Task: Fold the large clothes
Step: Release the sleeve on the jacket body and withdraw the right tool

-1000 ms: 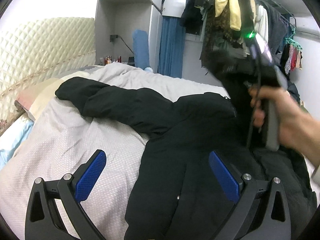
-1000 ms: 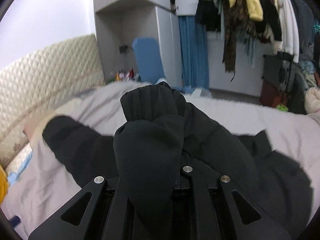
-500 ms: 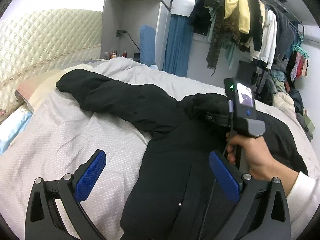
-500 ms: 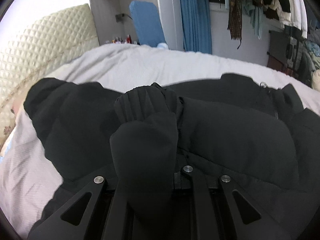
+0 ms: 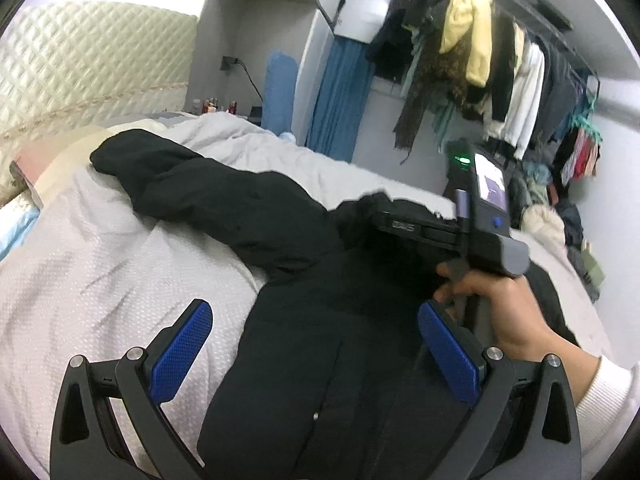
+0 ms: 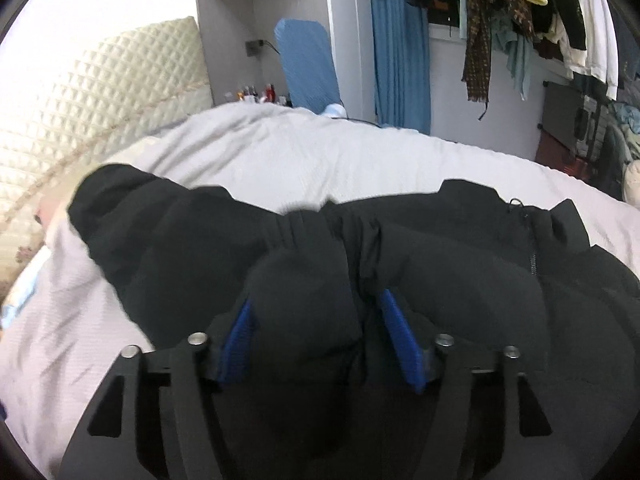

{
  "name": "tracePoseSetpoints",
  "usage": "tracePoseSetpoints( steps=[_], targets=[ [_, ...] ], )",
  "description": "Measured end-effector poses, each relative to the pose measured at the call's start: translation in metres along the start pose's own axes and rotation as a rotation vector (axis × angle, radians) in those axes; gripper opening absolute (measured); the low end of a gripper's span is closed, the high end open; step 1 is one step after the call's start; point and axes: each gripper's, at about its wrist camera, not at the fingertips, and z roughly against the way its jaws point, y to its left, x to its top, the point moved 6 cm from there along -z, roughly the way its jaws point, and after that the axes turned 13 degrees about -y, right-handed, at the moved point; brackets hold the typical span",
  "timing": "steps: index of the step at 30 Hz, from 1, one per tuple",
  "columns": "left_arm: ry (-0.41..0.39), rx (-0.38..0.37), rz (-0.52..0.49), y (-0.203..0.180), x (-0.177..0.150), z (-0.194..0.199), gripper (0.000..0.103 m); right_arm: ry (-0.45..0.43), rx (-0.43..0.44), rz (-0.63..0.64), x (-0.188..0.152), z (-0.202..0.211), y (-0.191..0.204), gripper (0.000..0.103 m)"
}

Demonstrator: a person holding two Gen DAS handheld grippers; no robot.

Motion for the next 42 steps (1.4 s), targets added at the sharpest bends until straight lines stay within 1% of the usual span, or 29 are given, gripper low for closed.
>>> tracePoseSetpoints(
  steps=[2, 4, 8, 11, 14, 18, 20, 24, 26, 28, 34, 38, 42],
  targets=[
    [-0.009, -0.014, 0.027, 0.0, 0.002, 0.003, 0.103, -0.029, -0.005, 0.004, 0.011, 0.014, -0.004, 0.064],
    [-0.017, -0.015, 0.029, -0.004, 0.004, 0.004, 0.103, -0.054, -0.018, 0.009, 0.023, 0.027, -0.008, 0.065],
    [-0.023, -0.03, 0.002, -0.016, 0.006, 0.006, 0.103, -0.11, -0.03, 0.029, 0.05, 0.058, -0.015, 0.065],
    [-0.025, -0.041, -0.017, -0.022, 0.006, 0.008, 0.103, -0.162, -0.036, 0.016, 0.069, 0.087, -0.022, 0.065],
    [-0.024, -0.046, -0.026, -0.027, 0.007, 0.011, 0.103, -0.21, -0.055, 0.019, 0.082, 0.114, -0.028, 0.066],
    [-0.029, -0.059, -0.038, -0.034, 0.008, 0.017, 0.103, -0.256, -0.09, 0.026, 0.09, 0.146, -0.038, 0.067],
    [-0.034, -0.064, -0.042, -0.036, 0.009, 0.02, 0.103, -0.272, -0.112, 0.039, 0.091, 0.162, -0.042, 0.067],
    [-0.037, -0.07, -0.046, -0.039, 0.012, 0.025, 0.103, -0.299, -0.118, 0.014, 0.089, 0.194, -0.053, 0.068],
    [-0.027, -0.072, -0.069, -0.042, 0.013, 0.031, 0.103, -0.321, -0.122, -0.02, 0.09, 0.212, -0.061, 0.068],
    [-0.042, -0.06, -0.095, -0.044, 0.016, 0.04, 0.103, -0.343, -0.135, -0.038, 0.092, 0.229, -0.069, 0.071],
    [-0.034, -0.061, -0.114, -0.043, 0.016, 0.055, 0.103, -0.372, -0.177, -0.019, 0.081, 0.275, -0.077, 0.071],
    [-0.045, -0.07, -0.163, -0.051, 0.01, 0.06, 0.103, -0.322, -0.244, 0.025, 0.064, 0.291, -0.08, 0.071],
    [-0.027, -0.079, -0.151, -0.051, 0.004, 0.056, 0.103, -0.3, -0.26, 0.018, 0.045, 0.309, -0.083, 0.071]
  ],
)
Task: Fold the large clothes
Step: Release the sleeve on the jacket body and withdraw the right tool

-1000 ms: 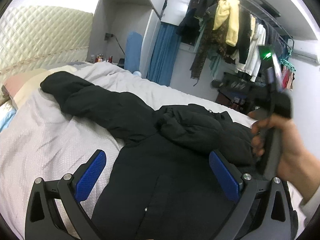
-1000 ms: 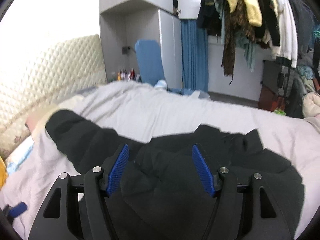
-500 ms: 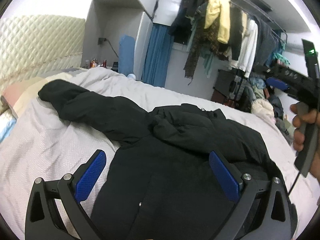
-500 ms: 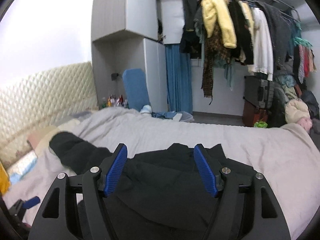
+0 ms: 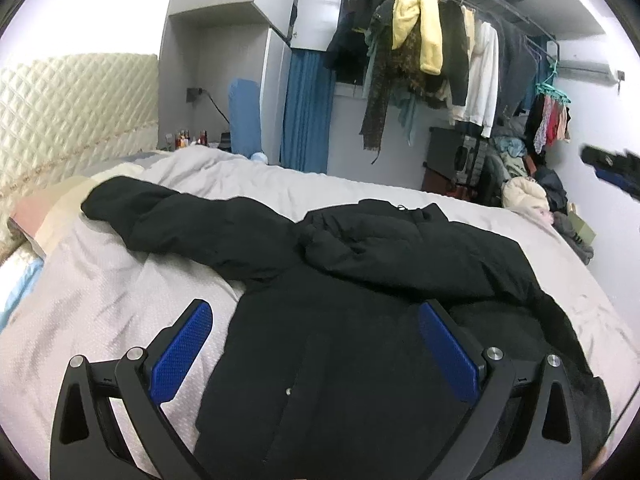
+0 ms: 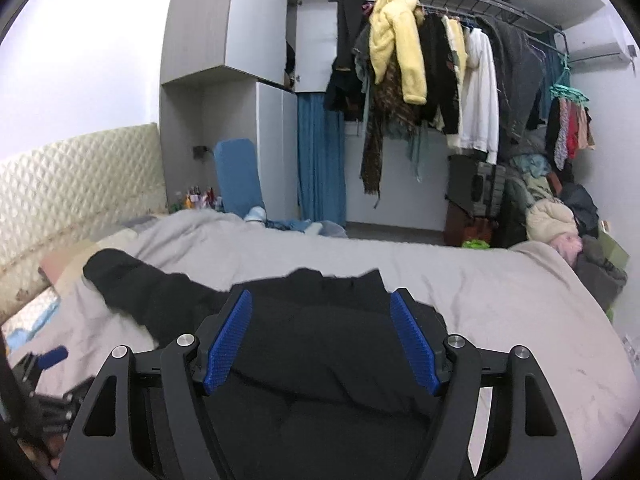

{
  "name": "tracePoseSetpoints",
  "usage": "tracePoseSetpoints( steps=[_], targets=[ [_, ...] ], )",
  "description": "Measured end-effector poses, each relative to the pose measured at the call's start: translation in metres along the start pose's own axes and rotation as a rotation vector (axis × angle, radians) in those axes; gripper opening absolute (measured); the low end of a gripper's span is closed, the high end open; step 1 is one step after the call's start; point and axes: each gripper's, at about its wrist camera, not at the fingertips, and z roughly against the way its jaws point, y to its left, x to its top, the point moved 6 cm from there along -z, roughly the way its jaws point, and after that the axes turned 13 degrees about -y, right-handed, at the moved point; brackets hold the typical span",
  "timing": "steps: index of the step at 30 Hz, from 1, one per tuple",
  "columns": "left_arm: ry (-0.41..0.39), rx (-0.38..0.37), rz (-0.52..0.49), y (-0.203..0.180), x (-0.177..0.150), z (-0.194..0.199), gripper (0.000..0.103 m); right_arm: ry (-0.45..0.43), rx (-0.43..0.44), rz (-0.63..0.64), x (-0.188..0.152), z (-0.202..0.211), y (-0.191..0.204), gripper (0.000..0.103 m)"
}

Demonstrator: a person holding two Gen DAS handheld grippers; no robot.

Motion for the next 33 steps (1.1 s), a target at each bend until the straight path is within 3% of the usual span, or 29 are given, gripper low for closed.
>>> tracePoseSetpoints(
  steps=[10, 13, 17, 27, 33],
  targets=[
    [-0.024, -0.015, -0.018, -0.006, 0.0, 0.004, 0.103, 0.038, 0.007, -0.028, -0.043, 0.054, -0.006, 0.072],
    [-0.024, -0.014, -0.026, -0.008, -0.002, 0.007, 0.103, 0.046, 0.008, -0.055, -0.055, 0.068, -0.007, 0.08],
    [-0.01, -0.018, -0.022, -0.01, -0.006, 0.005, 0.103, 0.072, 0.009, -0.089, -0.073, 0.084, -0.008, 0.08],
    [-0.007, -0.005, -0.058, -0.016, -0.007, 0.004, 0.103, 0.084, -0.045, -0.128, -0.1, 0.125, -0.02, 0.085],
    [-0.003, 0.007, -0.066, -0.014, -0.003, 0.002, 0.103, 0.057, -0.032, -0.099, -0.1, 0.134, -0.024, 0.088]
  ],
)
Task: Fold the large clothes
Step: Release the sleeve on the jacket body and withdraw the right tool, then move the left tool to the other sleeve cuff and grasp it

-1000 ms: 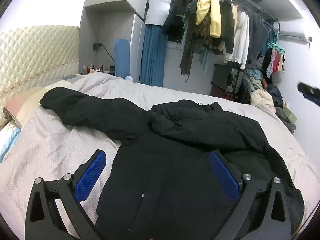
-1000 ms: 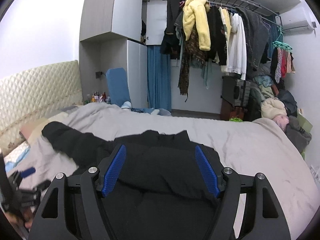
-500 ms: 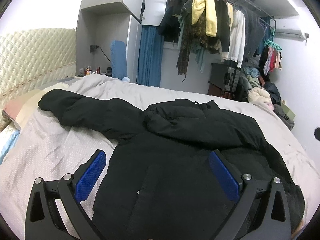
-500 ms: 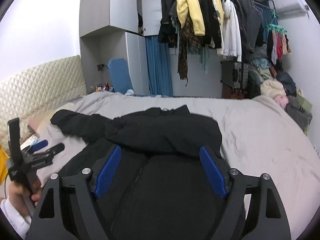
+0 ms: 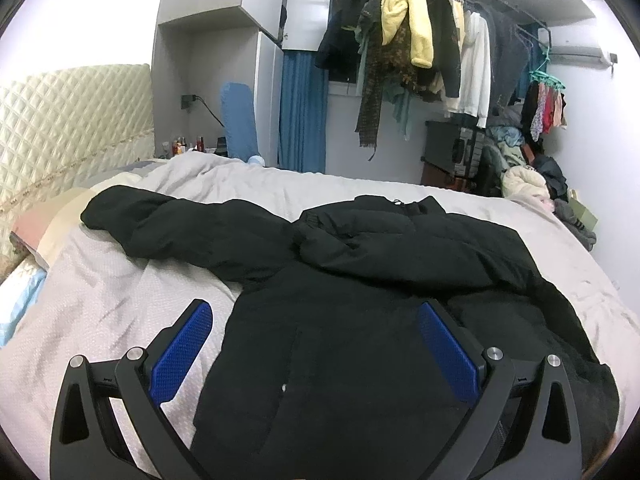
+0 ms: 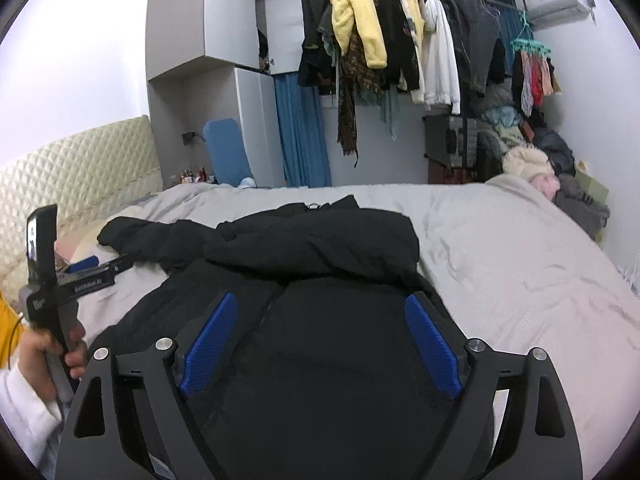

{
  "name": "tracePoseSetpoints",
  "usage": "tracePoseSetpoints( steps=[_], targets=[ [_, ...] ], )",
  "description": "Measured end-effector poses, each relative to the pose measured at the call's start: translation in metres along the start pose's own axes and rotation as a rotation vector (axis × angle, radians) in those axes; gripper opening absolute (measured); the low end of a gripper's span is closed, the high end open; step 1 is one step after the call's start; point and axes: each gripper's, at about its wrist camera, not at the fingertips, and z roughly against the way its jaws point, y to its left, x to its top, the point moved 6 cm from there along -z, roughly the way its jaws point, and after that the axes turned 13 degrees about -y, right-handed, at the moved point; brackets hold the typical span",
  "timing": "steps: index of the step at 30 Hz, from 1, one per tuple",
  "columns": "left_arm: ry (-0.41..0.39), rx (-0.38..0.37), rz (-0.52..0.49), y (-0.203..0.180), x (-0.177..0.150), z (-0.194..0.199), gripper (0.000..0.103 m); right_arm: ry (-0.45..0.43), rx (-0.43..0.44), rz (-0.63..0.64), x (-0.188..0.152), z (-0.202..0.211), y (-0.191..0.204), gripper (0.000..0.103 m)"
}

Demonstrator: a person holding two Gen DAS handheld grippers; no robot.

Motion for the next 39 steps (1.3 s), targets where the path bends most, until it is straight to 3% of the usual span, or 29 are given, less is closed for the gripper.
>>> tracePoseSetpoints(
  steps=[5, 10, 15, 22, 30, 35, 39],
  targets=[
    [0.004, 0.018, 0.03, 0.008, 0.018, -0.002, 0.103, 0.014, 0.027, 0.023, -0.008, -0.001, 0.006, 0.093],
    [-0.04, 0.039, 0.002, 0.017, 0.047, 0.001, 0.103, 0.012, 0.071, 0.041, -0.012, 0.002, 0.014, 0.094],
    [-0.064, 0.031, 0.033, 0.044, 0.075, -0.008, 0.103, -0.013, 0.037, 0.033, -0.012, 0.005, 0.012, 0.095],
    [0.076, 0.129, 0.041, 0.107, 0.086, -0.058, 0.103, -0.039, -0.008, 0.044, -0.006, 0.003, 0.013, 0.103],
    [0.11, 0.119, 0.22, 0.191, 0.081, -0.095, 0.103, -0.004, -0.021, 0.033, -0.013, -0.017, 0.018, 0.103],
    [0.156, 0.111, 0.391, 0.278, 0.067, -0.134, 0.103, 0.028, 0.004, -0.007, -0.018, -0.035, 0.028, 0.103],
    [0.141, 0.135, 0.512, 0.346, 0.056, -0.161, 0.102, 0.045, 0.014, -0.031, -0.021, -0.047, 0.033, 0.103]
  ],
)
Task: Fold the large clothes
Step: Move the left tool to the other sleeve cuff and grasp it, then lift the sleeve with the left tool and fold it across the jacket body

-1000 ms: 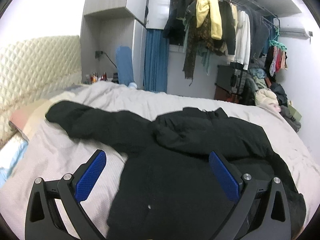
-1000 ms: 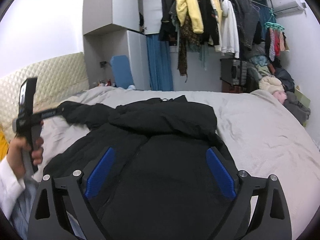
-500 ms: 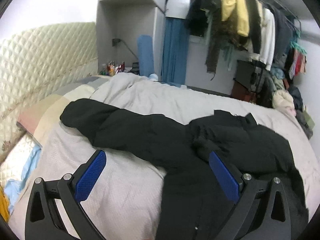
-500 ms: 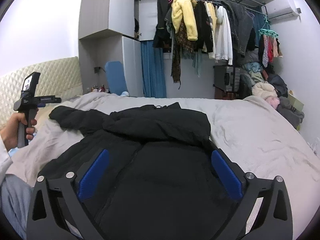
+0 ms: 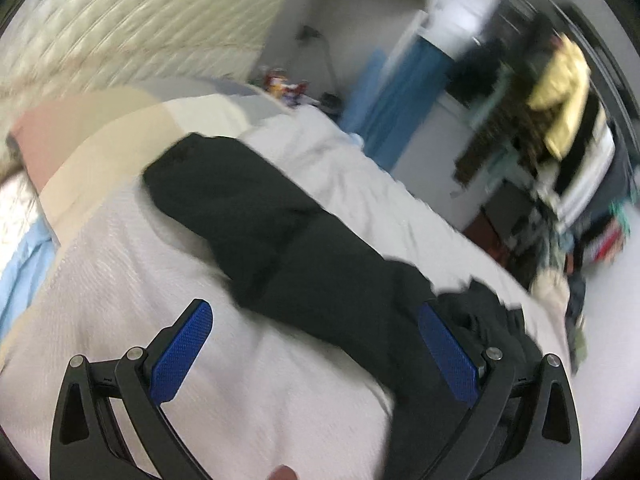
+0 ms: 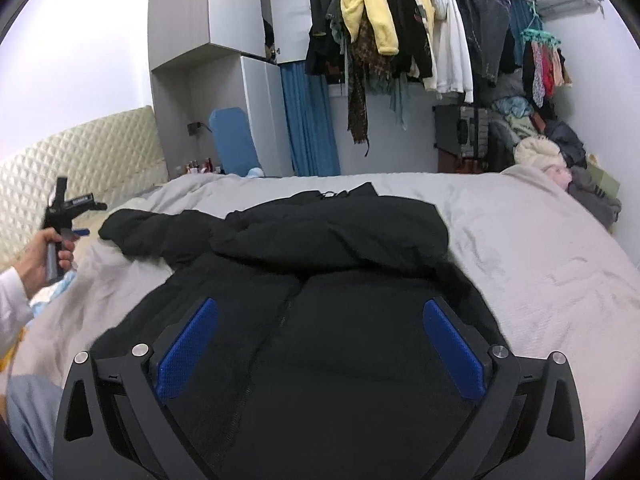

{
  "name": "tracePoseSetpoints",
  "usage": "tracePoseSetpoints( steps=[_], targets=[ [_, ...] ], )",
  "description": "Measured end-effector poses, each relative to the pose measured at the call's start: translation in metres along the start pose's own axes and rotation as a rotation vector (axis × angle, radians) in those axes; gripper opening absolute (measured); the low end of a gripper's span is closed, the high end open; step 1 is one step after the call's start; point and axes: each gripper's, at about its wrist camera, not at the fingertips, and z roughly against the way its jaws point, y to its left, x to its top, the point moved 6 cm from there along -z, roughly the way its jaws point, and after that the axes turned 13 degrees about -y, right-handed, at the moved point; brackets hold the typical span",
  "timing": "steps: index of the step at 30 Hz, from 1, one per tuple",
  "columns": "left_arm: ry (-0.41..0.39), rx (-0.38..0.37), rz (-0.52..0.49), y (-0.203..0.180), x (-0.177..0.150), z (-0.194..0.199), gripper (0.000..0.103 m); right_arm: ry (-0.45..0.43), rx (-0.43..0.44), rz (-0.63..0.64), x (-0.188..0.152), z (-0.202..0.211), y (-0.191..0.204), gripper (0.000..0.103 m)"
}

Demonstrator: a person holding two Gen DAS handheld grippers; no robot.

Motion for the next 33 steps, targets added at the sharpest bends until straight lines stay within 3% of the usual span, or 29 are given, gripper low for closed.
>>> tracePoseSetpoints(
  steps=[4, 9, 15, 21, 23, 26, 27, 30, 33],
  targets=[
    [-0.049, -0.027, 0.189, 0.058, 0.022, -0.03, 0.102, 0.029, -0.009, -0.012, -0.002, -0.016, 0.0, 0.103],
    [-0.079, -0.063, 0.295, 0.093, 0.031, -0.069, 0.099, 0.075, -0.038, -0.039, -0.01, -0.038, -0.005, 0.103],
    [-0.073, -0.011, 0.339, 0.113, 0.03, -0.128, 0.091, 0.112, -0.057, -0.081, -0.015, -0.055, -0.012, 0.103],
    [-0.145, 0.102, 0.33, 0.117, 0.038, -0.158, 0.09, 0.133, -0.083, -0.103, -0.017, -0.065, -0.019, 0.103],
    [-0.176, 0.132, 0.343, 0.115, 0.042, -0.163, 0.082, 0.143, -0.104, -0.108, -0.019, -0.069, -0.024, 0.103],
    [-0.246, 0.132, 0.386, 0.114, 0.046, -0.153, 0.059, 0.148, -0.113, -0.124, -0.02, -0.069, -0.032, 0.103],
    [-0.258, 0.143, 0.395, 0.116, 0.047, -0.149, 0.046, 0.149, -0.114, -0.121, -0.02, -0.069, -0.033, 0.103],
    [-0.25, 0.145, 0.396, 0.118, 0.053, -0.14, 0.021, 0.151, -0.112, -0.119, -0.021, -0.067, -0.034, 0.103],
    [-0.245, 0.146, 0.347, 0.106, 0.063, -0.123, 0.01, 0.141, -0.104, -0.12, -0.02, -0.063, -0.034, 0.103]
  ],
)
